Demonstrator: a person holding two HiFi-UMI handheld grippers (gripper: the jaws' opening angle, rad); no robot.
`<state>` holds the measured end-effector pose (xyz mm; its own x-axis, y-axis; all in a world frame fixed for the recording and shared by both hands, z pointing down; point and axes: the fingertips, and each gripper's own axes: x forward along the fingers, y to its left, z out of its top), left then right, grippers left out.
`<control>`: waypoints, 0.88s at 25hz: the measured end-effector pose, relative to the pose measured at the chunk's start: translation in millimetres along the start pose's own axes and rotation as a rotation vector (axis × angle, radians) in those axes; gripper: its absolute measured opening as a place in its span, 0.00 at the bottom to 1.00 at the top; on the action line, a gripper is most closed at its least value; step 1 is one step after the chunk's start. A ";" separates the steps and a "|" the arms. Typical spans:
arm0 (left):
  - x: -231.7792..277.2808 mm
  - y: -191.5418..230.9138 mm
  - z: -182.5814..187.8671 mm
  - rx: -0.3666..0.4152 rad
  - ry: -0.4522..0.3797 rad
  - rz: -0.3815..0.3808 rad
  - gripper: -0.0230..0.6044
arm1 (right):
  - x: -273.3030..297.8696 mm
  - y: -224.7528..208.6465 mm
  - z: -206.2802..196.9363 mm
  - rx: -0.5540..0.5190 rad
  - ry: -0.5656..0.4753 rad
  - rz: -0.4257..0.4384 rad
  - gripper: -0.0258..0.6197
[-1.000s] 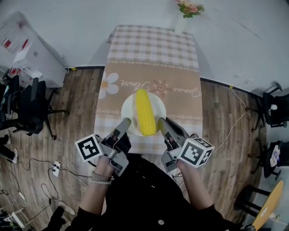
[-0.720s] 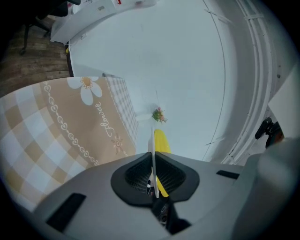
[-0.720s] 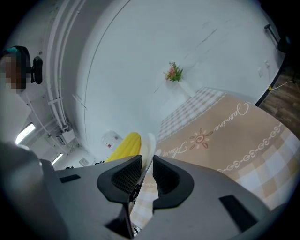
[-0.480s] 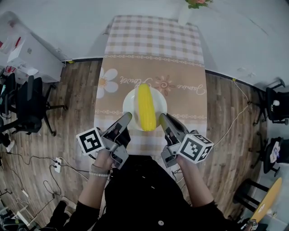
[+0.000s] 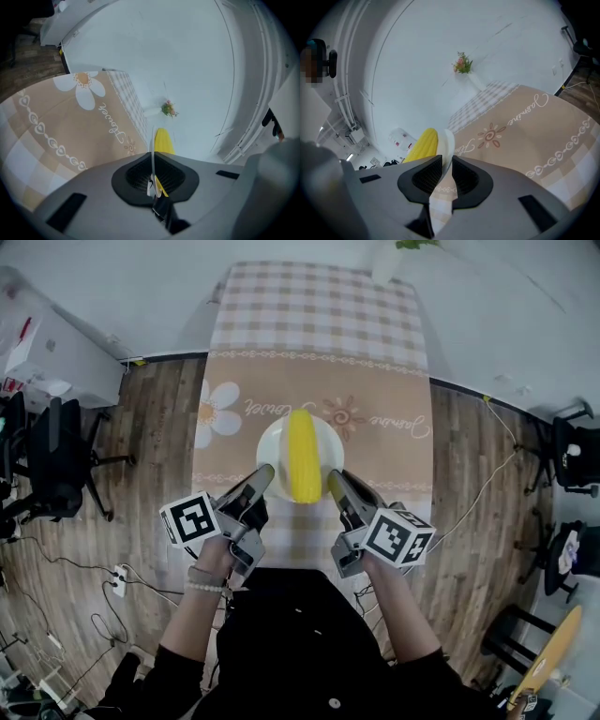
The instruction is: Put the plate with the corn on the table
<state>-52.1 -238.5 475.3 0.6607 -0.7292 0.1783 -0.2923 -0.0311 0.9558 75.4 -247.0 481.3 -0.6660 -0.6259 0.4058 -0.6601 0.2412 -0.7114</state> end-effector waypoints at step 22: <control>44.8 69.4 23.6 -0.020 0.067 0.080 0.07 | 62.0 -54.7 -6.8 -0.002 0.073 -0.110 0.19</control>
<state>-59.1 -289.4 544.1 0.6806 -0.6813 0.2693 -0.3328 0.0398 0.9421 67.8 -294.0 549.3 -0.6132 -0.5931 0.5217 -0.7310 0.1759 -0.6593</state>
